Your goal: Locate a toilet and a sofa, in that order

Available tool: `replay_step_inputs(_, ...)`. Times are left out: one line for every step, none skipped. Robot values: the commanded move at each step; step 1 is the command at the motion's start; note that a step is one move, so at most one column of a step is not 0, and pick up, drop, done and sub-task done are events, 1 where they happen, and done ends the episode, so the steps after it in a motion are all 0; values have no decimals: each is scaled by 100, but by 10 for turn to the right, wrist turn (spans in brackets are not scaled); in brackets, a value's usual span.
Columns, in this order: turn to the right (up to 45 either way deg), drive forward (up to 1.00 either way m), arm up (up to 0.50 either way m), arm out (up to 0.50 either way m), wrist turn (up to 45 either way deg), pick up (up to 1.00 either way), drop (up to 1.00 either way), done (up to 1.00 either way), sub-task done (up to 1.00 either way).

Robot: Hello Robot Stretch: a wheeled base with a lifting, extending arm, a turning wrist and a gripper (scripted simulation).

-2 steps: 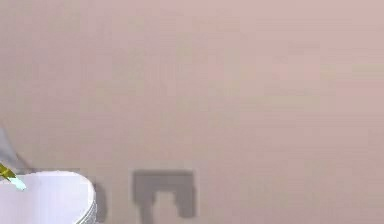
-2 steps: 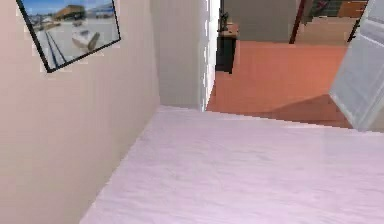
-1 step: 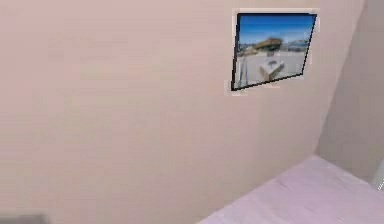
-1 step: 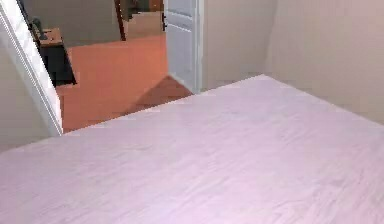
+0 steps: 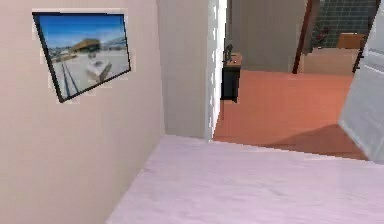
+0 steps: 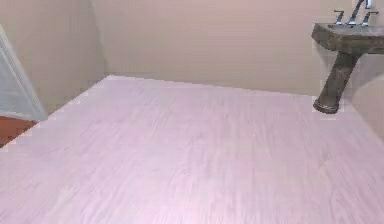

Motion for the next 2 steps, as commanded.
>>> replay_step_inputs(300, 0, 0, 0, 0, 0, 0, 0, 0)
replay_step_inputs(0, 100, 0, 0, 0, 0, 0, 0, 0)
